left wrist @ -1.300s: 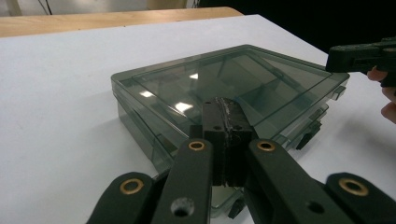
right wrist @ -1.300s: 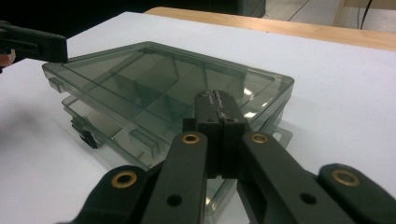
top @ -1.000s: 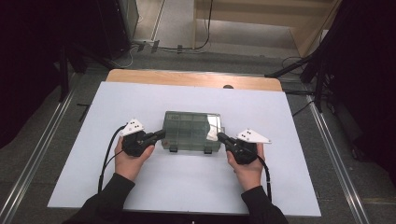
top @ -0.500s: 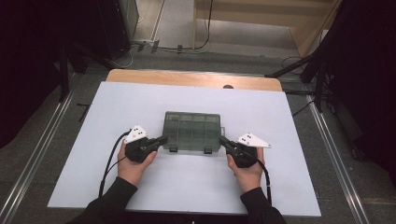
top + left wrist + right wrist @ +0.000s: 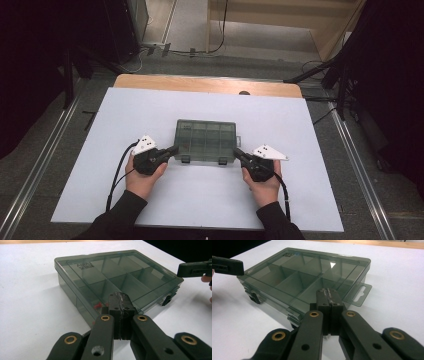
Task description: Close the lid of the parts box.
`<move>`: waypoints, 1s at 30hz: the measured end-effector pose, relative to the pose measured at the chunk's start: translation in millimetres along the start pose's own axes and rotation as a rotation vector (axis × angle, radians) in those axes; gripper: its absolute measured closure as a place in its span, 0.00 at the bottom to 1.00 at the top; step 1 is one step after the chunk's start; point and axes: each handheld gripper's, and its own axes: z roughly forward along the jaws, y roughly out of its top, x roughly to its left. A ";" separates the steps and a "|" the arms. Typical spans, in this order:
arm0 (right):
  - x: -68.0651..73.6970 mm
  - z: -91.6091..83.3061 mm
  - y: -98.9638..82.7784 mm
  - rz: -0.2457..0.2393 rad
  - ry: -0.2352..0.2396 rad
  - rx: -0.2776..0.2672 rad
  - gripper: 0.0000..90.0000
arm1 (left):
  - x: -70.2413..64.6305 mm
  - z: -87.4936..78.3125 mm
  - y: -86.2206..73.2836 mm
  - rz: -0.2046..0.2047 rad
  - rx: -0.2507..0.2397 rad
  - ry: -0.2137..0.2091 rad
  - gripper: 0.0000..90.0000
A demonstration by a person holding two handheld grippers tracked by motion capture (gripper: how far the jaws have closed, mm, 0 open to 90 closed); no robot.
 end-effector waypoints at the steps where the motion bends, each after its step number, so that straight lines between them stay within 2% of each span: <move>1: 0.3 0.0 -0.1 -0.003 0.001 0.001 1.00 | 0.2 0.1 -0.1 -0.002 -0.002 -0.002 1.00; 10: 2.7 -0.3 -0.2 -0.017 0.000 0.001 1.00 | 1.1 0.7 -0.4 -0.001 -0.007 0.000 1.00; 11: 2.4 -0.9 -0.3 -0.020 0.005 -0.001 0.96 | 1.2 0.6 -0.3 -0.001 -0.006 0.000 1.00; 13: 0.8 -2.9 -0.6 -0.009 0.031 -0.018 0.77 | 1.1 0.3 -0.1 -0.001 -0.005 0.002 1.00; 14: 1.0 -4.1 -0.6 0.001 0.036 -0.017 0.70 | 1.2 0.1 0.0 -0.001 -0.007 0.002 1.00; 17: 0.9 -8.7 -1.1 -0.001 0.000 -0.028 0.35 | 1.6 -0.5 0.3 -0.006 -0.010 -0.003 1.00; 19: 1.2 -11.5 -1.6 -0.011 -0.033 -0.025 0.18 | 2.3 -2.0 1.1 0.001 -0.010 -0.008 0.99; 21: -1.7 -15.9 -2.5 -0.025 -0.028 -0.027 0.11 | 2.5 -2.7 1.6 -0.001 -0.015 -0.012 0.99; 23: -5.2 -20.2 -3.5 -0.011 -0.022 -0.031 0.02 | 2.3 -3.1 2.0 -0.009 -0.019 -0.015 0.99; 25: -9.0 -24.1 -4.5 0.009 -0.016 -0.033 0.01 | 2.6 -3.6 2.5 -0.007 -0.017 -0.011 0.98; 29: -13.3 -28.3 -7.8 -0.002 -0.031 -0.034 0.01 | 2.5 -4.5 3.1 -0.003 -0.025 -0.010 0.98; 30: -14.1 -29.7 -8.7 0.000 -0.032 -0.030 0.01 | 2.3 -5.0 3.5 -0.002 -0.024 -0.005 0.90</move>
